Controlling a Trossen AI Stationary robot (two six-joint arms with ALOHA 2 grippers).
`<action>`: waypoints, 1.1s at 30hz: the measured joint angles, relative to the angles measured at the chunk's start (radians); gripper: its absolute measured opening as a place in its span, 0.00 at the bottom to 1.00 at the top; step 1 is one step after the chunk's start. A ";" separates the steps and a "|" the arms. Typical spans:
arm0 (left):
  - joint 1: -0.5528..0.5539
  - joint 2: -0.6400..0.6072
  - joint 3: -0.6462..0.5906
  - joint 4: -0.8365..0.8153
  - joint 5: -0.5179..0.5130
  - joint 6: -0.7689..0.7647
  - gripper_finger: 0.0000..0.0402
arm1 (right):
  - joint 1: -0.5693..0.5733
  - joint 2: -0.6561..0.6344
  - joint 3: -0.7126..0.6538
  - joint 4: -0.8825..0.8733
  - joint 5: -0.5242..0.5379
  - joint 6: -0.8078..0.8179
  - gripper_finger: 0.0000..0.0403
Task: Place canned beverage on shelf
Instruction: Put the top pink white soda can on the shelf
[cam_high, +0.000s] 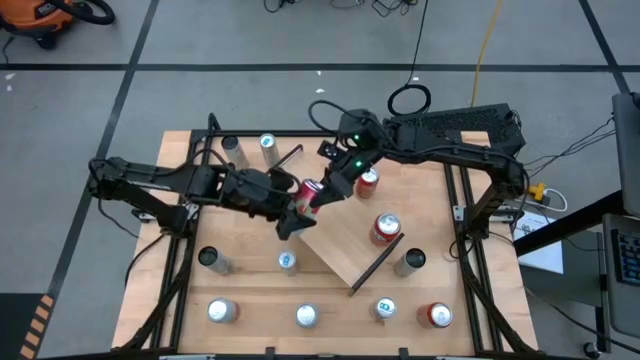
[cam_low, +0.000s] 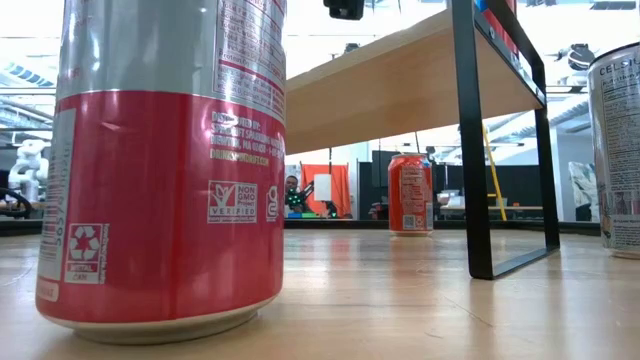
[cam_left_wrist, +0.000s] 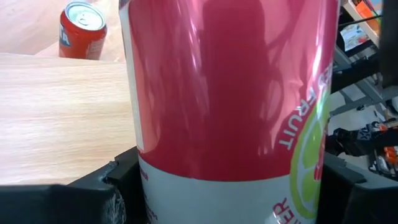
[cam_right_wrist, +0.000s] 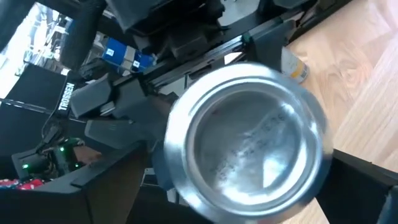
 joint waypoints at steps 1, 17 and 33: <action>0.000 0.000 0.000 0.001 0.000 0.002 0.74 | 0.000 0.000 0.000 0.004 0.009 -0.002 0.98; 0.000 0.006 0.000 0.021 -0.003 0.002 0.74 | 0.000 0.000 0.000 0.039 0.047 0.000 0.86; 0.006 0.006 0.000 0.021 -0.014 -0.005 0.75 | -0.019 0.000 0.000 0.035 0.048 -0.014 0.70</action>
